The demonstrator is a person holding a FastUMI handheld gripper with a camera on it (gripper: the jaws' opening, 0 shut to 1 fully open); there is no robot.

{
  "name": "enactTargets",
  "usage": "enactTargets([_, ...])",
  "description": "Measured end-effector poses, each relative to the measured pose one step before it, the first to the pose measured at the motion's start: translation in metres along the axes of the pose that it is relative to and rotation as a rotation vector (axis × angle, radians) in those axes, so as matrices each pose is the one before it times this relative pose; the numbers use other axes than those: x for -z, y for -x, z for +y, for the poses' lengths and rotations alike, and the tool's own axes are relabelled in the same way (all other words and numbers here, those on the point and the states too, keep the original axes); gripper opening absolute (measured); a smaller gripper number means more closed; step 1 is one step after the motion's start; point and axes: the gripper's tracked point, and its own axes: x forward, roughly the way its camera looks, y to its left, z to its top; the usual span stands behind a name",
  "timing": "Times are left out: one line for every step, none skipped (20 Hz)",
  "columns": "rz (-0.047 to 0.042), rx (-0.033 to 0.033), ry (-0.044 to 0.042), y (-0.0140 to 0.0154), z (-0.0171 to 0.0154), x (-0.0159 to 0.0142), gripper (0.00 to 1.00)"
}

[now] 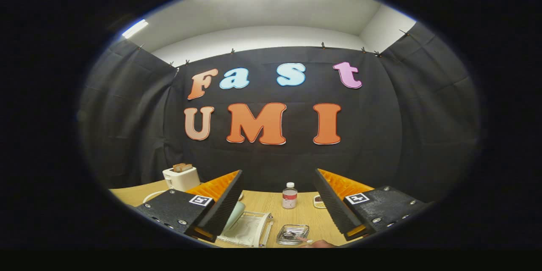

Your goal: Take the plate from the dish rack, then take the spoon from the basket and place it into the plate.

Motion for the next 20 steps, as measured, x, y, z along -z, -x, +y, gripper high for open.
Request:
enactTargets([0.00810,-0.00052,0.00169,0.00058,-0.00066,0.00304,0.98])
enactTargets([0.01017,-0.00012,0.00054,0.00075,0.00068,0.00124,0.98])
enactTargets([0.01335,-0.00029,0.00035,-0.00048,0.00062,0.00403,0.98])
enactTargets([0.01824,0.00385,0.00165,-0.00069,-0.00013,0.00333,0.98])
enactTargets([0.01842,-0.00403,0.00019,-0.00111,0.00101,0.00491,0.98])
enactTargets([0.01719,-0.00508,-0.00320,-0.00111,0.00264,0.00280,0.98])
enactTargets([0.02035,-0.00199,-0.00395,-0.00104,0.00152,0.00375,0.98])
enactTargets([0.02506,0.00047,0.00016,-0.00233,0.00068,0.00484,0.98])
enactTargets([0.02743,-0.00210,0.00328,-0.00363,0.00202,0.00695,0.98])
enactTargets([0.03721,-0.00319,0.00410,-0.00258,0.00345,0.00701,0.98])
enactTargets([0.04390,-0.01050,0.00248,-0.00319,0.00460,0.01147,0.98])
enactTargets([0.05072,-0.01147,-0.00109,-0.00366,0.00510,0.01005,0.98])
enactTargets([0.05618,-0.01741,-0.00419,-0.00309,0.00617,0.01089,0.98])
enactTargets([0.04197,-0.01583,-0.00845,-0.00360,0.00671,0.00749,0.98])
enactTargets([0.03867,-0.01875,-0.01044,-0.00362,0.00579,0.00471,0.98])
enactTargets([0.02581,-0.02023,-0.01071,-0.00337,0.00805,0.00351,0.98])
enactTargets([0.02208,-0.01479,-0.00400,-0.00362,0.00596,0.00245,0.98])
enactTargets([0.02125,-0.01077,-0.00196,-0.00483,0.00557,0.00211,0.98])
enactTargets([0.02347,-0.00668,-0.00032,-0.00519,0.00399,0.00170,0.98])
enactTargets([0.02466,-0.01118,-0.00674,-0.00495,0.00491,0.00182,0.98])
